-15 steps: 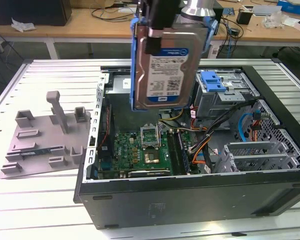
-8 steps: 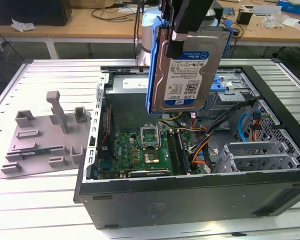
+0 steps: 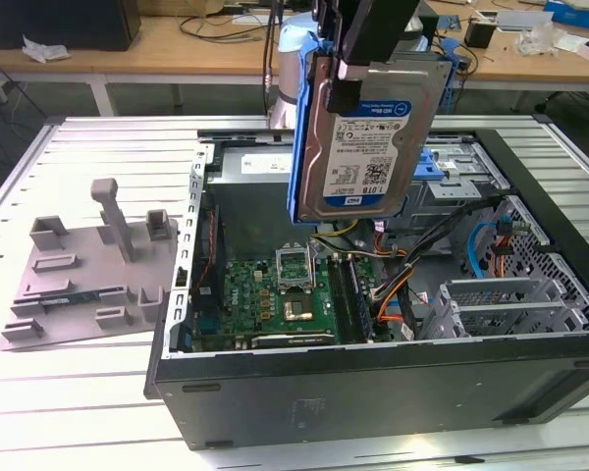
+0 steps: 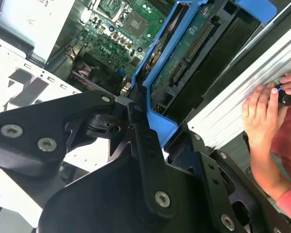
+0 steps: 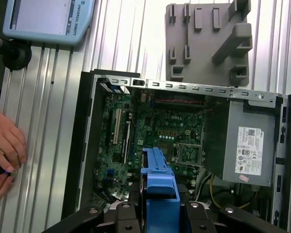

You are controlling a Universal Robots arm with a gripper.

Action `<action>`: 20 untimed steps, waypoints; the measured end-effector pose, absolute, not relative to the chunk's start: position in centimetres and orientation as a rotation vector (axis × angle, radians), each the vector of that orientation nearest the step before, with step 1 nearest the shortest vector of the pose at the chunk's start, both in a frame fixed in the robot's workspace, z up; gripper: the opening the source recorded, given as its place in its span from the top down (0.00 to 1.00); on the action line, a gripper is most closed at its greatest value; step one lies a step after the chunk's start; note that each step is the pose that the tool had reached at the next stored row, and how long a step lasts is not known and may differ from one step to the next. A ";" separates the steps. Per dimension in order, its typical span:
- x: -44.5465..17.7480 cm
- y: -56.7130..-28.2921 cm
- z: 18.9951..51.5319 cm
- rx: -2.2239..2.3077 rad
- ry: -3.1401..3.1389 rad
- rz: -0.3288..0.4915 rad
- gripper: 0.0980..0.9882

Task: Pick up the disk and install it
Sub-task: 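Pick up the disk, then insert the disk into the insertion slot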

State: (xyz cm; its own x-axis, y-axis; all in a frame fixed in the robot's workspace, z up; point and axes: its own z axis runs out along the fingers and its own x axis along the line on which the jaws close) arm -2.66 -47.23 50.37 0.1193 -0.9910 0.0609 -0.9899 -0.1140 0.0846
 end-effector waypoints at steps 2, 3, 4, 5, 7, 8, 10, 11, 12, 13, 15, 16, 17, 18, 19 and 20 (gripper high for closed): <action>-2.7 -47.3 50.4 2.276 -2.024 -0.011 0.70; -2.7 -47.4 50.4 2.280 -2.028 -0.006 0.70; -2.7 -47.5 50.4 2.281 -2.030 -0.003 0.70; -2.7 -47.6 50.3 2.282 -2.031 -0.002 0.70; -2.7 -47.6 50.3 2.282 -2.033 0.001 0.70; -2.7 -47.6 50.3 2.282 -2.033 0.001 0.70; -2.7 -47.6 50.3 2.282 -2.033 0.001 0.70; -2.7 -47.6 50.3 2.282 -2.033 0.001 0.70; -2.7 -47.6 50.3 2.282 -2.033 0.001 0.70; -2.7 -47.6 50.3 2.282 -2.033 0.001 0.70; -2.7 -47.6 50.3 2.282 -2.033 0.001 0.70; -2.7 -47.6 50.3 2.282 -2.033 0.001 0.70; -2.7 -47.6 50.3 2.282 -2.033 0.001 0.70; -2.7 -47.6 50.3 2.282 -2.033 0.001 0.70; -2.7 -47.6 50.3 2.282 -2.033 0.001 0.70; -2.7 -47.6 50.3 2.282 -2.033 0.001 0.70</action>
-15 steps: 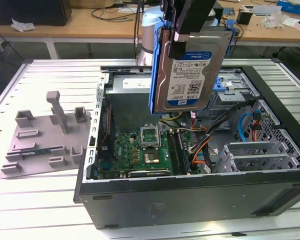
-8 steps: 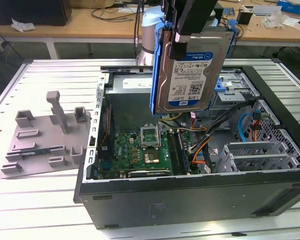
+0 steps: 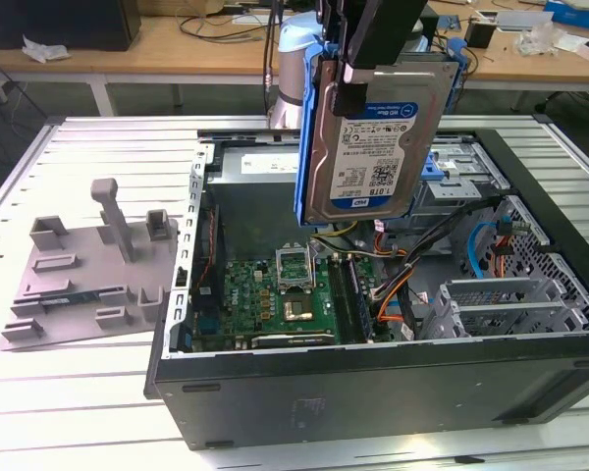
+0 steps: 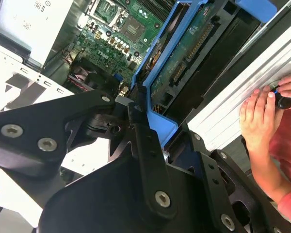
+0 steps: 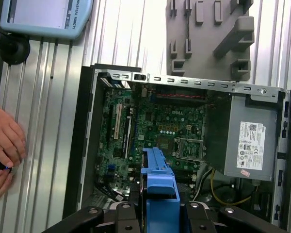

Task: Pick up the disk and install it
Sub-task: 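Insert the disk into the insertion slot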

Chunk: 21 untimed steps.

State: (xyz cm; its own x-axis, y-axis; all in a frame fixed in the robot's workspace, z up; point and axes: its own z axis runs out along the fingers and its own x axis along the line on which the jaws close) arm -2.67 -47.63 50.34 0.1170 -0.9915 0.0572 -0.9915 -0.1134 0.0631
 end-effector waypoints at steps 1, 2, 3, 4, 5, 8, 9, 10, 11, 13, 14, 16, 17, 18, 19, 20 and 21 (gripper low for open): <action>-2.7 -47.6 50.3 2.283 -2.033 0.001 0.70; -2.7 -47.7 50.3 2.285 -2.034 -0.002 0.70; -2.7 -47.8 50.3 2.288 -2.037 -0.008 0.70; -2.7 -47.8 50.3 2.289 -2.039 -0.010 0.70; -2.7 -47.9 50.3 2.290 -2.040 -0.012 0.70; -2.7 -48.1 50.2 2.286 -2.049 -0.016 0.70; -2.7 -48.2 50.0 2.278 -2.058 -0.017 0.70; -2.7 -48.3 50.0 2.273 -2.064 -0.018 0.70; -2.6 -48.3 49.9 2.268 -2.070 -0.019 0.70; -2.6 -48.3 49.7 2.257 -2.085 -0.022 0.70; -2.6 -48.4 49.6 2.250 -2.095 -0.024 0.70; -2.6 -48.4 49.5 2.240 -2.107 -0.024 0.70; -2.5 -48.5 49.4 2.236 -2.116 -0.020 0.70; -2.5 -48.5 49.4 2.236 -2.121 -0.014 0.70; -2.5 -48.5 49.4 2.236 -2.126 -0.009 0.70; -2.5 -48.6 49.3 2.238 -2.132 -0.001 0.70; -2.5 -48.6 49.3 2.239 -2.135 0.004 0.70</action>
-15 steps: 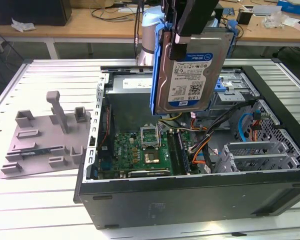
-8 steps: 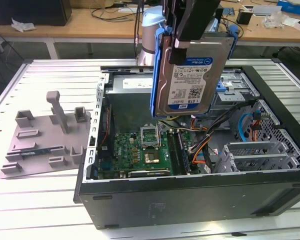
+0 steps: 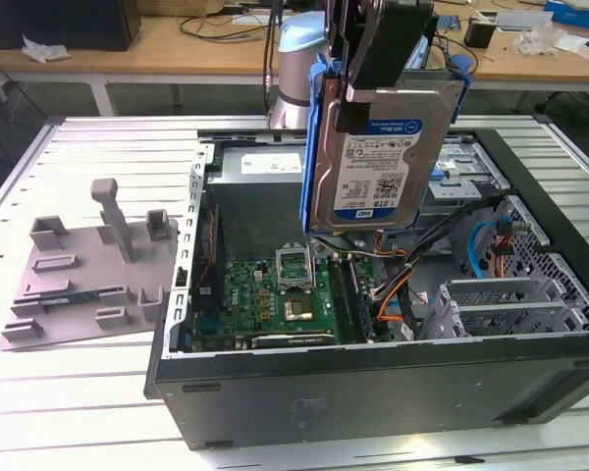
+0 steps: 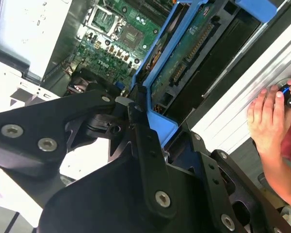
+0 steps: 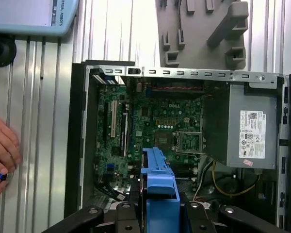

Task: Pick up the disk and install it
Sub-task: 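Insert the disk into the insertion slot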

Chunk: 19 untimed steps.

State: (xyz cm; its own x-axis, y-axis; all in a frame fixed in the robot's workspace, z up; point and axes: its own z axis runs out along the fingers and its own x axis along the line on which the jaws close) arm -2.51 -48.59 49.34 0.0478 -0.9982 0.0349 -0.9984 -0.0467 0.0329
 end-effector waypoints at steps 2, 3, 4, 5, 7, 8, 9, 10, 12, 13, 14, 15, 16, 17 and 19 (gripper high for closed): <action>-2.5 -48.7 49.3 2.240 -2.143 0.015 0.70; -2.5 -48.7 49.3 2.241 -2.146 0.018 0.70; -2.5 -48.8 49.3 2.240 -2.148 0.020 0.70; -2.5 -48.9 49.3 2.239 -2.150 0.021 0.70; -2.4 -49.3 49.2 2.238 -2.153 0.022 0.70; -2.4 -49.7 49.1 2.237 -2.155 0.020 0.70; -2.4 -50.1 49.1 2.237 -2.157 0.019 0.70; -2.4 -50.3 49.1 2.237 -2.158 0.019 0.70; -2.4 -50.8 48.9 2.239 -2.161 0.013 0.70; -2.4 -51.0 48.8 2.240 -2.163 0.009 0.70; -2.4 -51.2 48.7 2.242 -2.166 0.004 0.70; -2.3 -51.4 48.7 2.244 -2.168 0.000 0.70; -2.3 -51.5 48.6 2.245 -2.170 -0.004 0.70; -2.3 -51.7 48.6 2.247 -2.173 -0.008 0.70; -2.1 -52.0 48.5 2.250 -2.177 -0.016 0.70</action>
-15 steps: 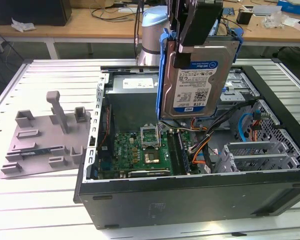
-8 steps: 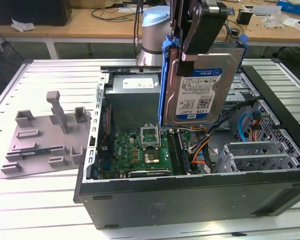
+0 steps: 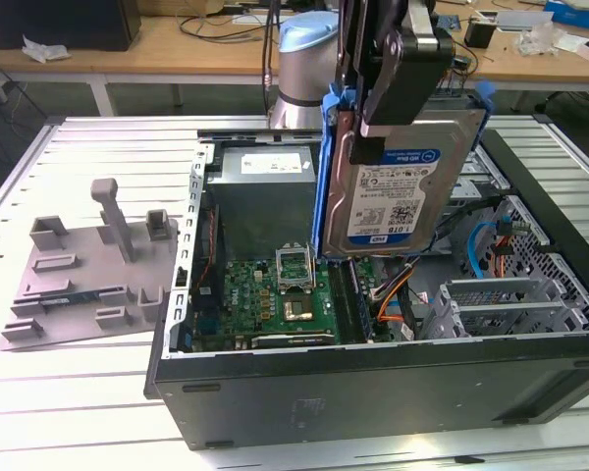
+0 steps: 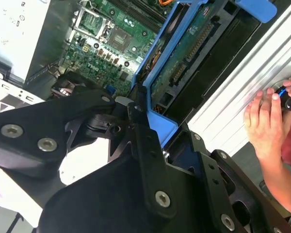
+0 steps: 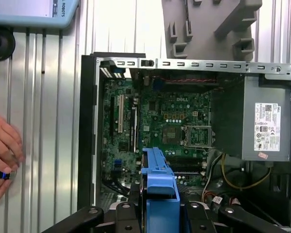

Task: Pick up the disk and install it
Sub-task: 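Insert the disk into the insertion slot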

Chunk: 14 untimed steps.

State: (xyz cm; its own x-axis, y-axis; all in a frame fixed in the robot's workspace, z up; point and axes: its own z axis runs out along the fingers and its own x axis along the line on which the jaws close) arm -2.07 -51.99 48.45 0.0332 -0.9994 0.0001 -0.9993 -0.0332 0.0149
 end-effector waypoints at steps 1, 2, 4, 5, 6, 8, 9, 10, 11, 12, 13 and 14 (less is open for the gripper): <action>-1.7 -52.3 48.4 2.253 -2.179 -0.021 0.70; -1.3 -52.4 48.3 2.254 -2.180 -0.024 0.70; -0.1 -52.9 48.2 2.258 -2.184 -0.033 0.70; 0.2 -53.1 48.1 2.259 -2.186 -0.036 0.70; 0.8 -53.3 48.0 2.261 -2.188 -0.041 0.70; 1.3 -53.5 47.9 2.263 -2.191 -0.045 0.70; 1.4 -53.5 47.9 2.264 -2.191 -0.047 0.70; 1.6 -53.6 47.9 2.265 -2.192 -0.049 0.70; 1.9 -53.7 47.9 2.265 -2.193 -0.051 0.70; 2.1 -53.7 47.8 2.266 -2.194 -0.053 0.70; 2.3 -53.8 47.8 2.267 -2.195 -0.054 0.70; 2.5 -53.8 47.8 2.268 -2.196 -0.056 0.70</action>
State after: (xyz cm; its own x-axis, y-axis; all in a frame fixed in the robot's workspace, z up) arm 2.49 -53.84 47.79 0.0320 -0.9988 -0.0360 -0.9994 -0.0325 0.0138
